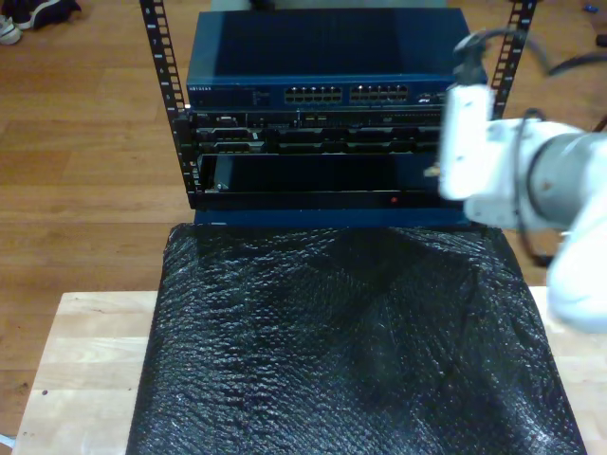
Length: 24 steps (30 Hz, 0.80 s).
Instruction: Grab the cable and plug it in
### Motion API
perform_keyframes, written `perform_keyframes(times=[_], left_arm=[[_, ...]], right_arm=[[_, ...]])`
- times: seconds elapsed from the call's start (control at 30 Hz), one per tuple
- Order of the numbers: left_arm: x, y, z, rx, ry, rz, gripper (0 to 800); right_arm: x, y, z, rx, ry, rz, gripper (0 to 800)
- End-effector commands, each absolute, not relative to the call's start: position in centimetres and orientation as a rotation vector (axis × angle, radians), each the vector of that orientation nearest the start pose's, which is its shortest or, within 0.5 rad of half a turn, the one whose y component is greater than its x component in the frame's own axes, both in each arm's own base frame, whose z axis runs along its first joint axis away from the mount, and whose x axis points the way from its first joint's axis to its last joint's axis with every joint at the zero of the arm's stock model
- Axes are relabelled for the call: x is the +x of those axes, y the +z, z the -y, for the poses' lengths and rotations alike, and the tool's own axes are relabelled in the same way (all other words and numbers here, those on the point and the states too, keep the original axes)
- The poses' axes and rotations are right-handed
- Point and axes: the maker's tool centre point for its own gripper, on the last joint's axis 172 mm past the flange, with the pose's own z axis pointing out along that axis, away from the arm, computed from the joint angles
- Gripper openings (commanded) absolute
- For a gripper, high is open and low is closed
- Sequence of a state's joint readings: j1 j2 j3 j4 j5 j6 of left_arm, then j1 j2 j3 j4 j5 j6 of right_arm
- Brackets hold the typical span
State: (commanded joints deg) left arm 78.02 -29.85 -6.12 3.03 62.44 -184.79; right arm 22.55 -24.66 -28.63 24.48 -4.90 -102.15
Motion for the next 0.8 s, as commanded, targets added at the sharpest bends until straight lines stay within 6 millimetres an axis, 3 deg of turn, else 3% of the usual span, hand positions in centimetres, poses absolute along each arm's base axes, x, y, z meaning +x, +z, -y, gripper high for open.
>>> perform_keyframes(times=[0.27, 0.43, 0.8], left_arm=[[1.4, 3.4, -11.7, -2.274, -0.434, -2.672, 800], [1.4, 3.4, -11.7, -2.274, -0.434, -2.672, 800], [1.4, 3.4, -11.7, -2.274, -0.434, -2.672, 800]], right_arm=[[50.2, 30.1, -16.3, 1.554, 1.116, -1.839, 0], [51.8, 28.7, -16.0, 1.455, 1.084, -1.807, 0], [54.6, 27.9, -16.3, 1.343, 1.096, -1.721, 0]])
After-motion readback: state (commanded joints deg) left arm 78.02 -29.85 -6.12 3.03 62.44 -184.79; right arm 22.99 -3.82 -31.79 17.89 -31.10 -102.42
